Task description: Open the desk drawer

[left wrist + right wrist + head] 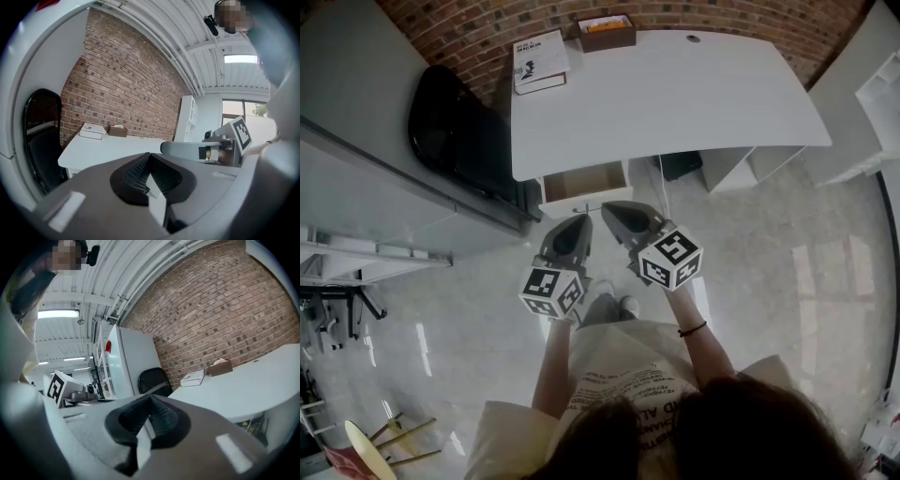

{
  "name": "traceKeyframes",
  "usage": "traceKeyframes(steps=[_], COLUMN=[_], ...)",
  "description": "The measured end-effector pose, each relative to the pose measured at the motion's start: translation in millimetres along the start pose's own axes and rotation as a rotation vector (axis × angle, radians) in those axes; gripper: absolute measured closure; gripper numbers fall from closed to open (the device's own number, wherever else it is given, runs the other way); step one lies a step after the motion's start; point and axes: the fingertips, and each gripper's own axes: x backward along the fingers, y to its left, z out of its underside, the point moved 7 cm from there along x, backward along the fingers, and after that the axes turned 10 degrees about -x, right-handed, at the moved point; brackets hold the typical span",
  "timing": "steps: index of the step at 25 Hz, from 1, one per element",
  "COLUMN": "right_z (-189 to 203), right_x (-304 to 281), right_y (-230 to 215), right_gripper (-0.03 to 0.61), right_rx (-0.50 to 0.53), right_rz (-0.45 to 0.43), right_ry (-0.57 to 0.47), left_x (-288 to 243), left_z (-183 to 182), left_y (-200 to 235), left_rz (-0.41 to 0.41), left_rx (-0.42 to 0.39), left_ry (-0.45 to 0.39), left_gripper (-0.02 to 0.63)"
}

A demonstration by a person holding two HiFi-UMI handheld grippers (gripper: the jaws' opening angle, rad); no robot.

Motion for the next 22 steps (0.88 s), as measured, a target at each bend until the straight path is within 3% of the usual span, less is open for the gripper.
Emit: traceKeyframes(steps=[22], right_z=[5.0], right_x=[2.7], right_y=[-1.5], right_gripper=[0.575], right_rx=[0.007], right_rz=[0.011], right_ry=[0.008], left_x=[-0.1], left_z=[0.5], left_y=[-0.8], left_rz=[0.013], left_rx=[-0.008], left_ry=[0.002], left_gripper=[0.614])
